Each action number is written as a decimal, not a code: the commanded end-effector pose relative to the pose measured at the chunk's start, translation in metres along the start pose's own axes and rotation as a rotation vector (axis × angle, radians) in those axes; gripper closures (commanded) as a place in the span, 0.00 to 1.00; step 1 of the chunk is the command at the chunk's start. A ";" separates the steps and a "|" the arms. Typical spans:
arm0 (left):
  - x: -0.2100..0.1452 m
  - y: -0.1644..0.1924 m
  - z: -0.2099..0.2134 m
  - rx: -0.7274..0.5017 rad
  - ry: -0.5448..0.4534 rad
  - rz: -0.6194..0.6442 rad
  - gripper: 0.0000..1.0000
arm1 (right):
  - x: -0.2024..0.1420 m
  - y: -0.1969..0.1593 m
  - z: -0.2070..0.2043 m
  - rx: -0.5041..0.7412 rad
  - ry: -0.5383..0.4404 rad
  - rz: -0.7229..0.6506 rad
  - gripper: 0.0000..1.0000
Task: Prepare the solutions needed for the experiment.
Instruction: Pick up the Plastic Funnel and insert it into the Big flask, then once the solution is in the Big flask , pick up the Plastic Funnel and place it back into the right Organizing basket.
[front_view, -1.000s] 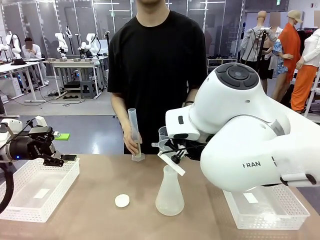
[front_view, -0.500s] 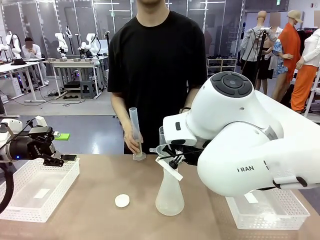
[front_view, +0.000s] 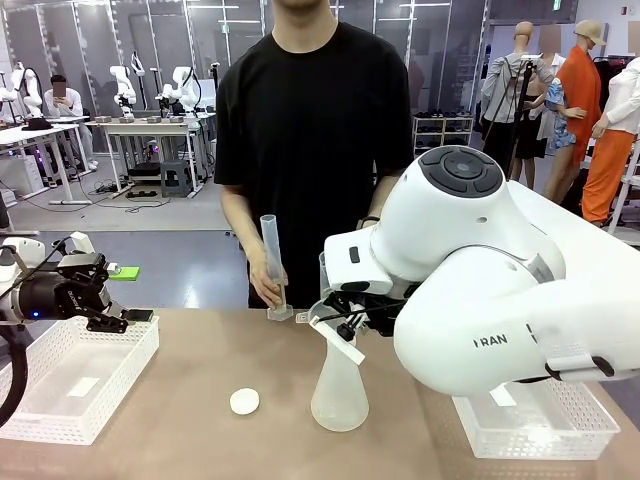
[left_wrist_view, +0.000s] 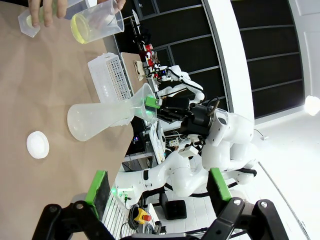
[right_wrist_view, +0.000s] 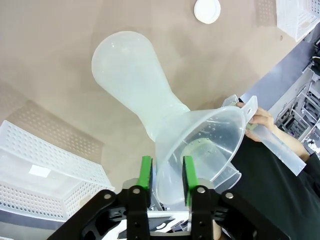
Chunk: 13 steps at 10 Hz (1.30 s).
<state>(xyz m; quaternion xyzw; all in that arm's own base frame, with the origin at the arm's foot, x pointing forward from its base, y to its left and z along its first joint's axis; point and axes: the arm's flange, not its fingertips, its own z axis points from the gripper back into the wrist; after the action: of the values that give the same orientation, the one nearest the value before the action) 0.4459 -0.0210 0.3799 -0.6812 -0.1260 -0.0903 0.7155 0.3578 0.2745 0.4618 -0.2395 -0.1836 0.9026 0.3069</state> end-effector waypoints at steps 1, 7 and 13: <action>0.000 -0.002 0.000 0.006 0.007 -0.001 0.00 | 0.004 0.003 0.001 0.010 0.008 -0.021 0.41; 0.000 -0.002 0.000 0.006 0.007 -0.001 0.00 | 0.000 0.001 0.000 0.002 0.000 -0.001 0.33; 0.000 -0.002 0.000 0.006 0.007 -0.001 0.00 | 0.000 0.001 -0.001 0.009 0.000 -0.002 0.33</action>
<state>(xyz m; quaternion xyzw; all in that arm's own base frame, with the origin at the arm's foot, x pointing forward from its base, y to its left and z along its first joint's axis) 0.4459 -0.0210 0.3799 -0.6812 -0.1260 -0.0903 0.7155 0.3576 0.2737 0.4605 -0.2378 -0.1800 0.9031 0.3090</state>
